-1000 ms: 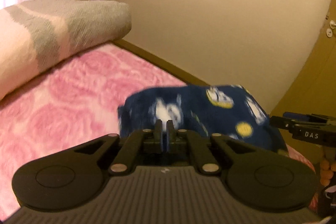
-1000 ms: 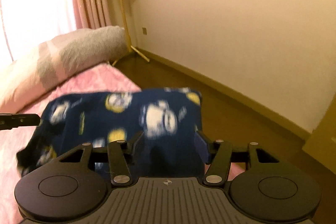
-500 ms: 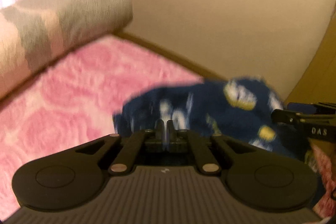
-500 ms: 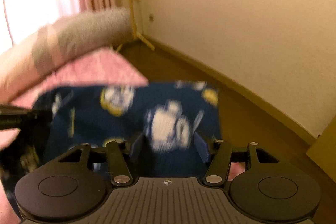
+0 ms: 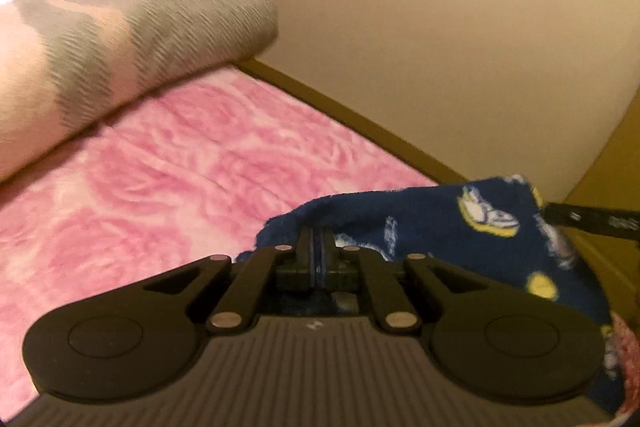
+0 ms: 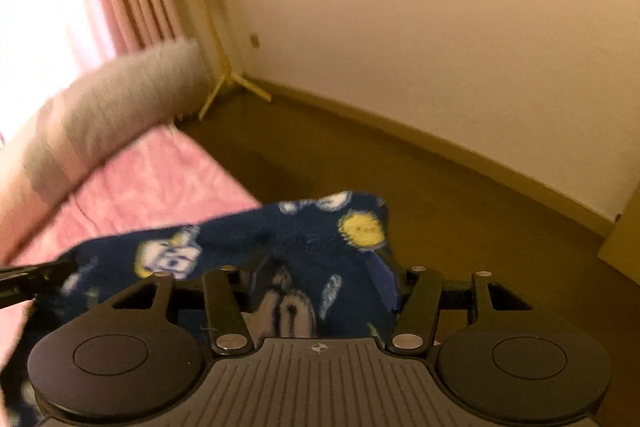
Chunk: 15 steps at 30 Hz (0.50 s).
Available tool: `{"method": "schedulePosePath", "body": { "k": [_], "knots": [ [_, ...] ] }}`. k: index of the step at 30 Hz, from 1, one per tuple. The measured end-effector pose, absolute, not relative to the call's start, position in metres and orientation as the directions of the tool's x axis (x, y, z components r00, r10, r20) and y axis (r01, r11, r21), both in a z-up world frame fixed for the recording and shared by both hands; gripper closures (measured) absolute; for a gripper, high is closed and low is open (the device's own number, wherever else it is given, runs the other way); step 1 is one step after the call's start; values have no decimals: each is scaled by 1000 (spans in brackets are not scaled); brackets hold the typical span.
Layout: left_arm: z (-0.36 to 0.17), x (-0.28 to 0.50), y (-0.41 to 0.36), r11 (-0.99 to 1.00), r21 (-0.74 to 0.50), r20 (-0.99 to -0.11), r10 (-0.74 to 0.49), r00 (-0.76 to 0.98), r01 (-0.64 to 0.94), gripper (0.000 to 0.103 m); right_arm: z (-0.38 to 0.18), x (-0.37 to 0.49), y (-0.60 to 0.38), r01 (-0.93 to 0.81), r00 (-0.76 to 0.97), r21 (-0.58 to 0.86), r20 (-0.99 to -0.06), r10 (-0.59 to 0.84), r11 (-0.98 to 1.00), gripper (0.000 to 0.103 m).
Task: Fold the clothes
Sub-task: 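Lift the pajama stack with both grippers and carry it toward the bed's foot, then lower the pajama stack onto the bed and open both grippers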
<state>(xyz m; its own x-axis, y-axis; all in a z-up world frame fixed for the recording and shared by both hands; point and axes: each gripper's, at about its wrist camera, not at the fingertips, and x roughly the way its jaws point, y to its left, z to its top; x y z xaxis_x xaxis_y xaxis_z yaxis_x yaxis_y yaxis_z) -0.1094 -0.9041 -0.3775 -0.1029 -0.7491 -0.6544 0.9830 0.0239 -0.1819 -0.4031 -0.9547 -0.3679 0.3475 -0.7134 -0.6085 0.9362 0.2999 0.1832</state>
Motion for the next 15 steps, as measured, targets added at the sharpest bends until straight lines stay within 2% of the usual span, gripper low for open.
{"method": "schedulePosePath", "body": {
  "k": [7,12,15],
  "knots": [
    [-361,-130,-805,29,-162,-655,-751,-85,986,98,-348,-423,-852,934,353,187,-628,-694,306,46],
    [-399,-143,-778,76,-147,-711,-702,-52,986,98,-377,-401,-825,936,302,75,-675,-673,345,46],
    [-394,-143,-780,90,-151,-713,-700,-45,985,98,-395,-387,-808,930,269,9,-701,-661,369,46]
  ]
}}
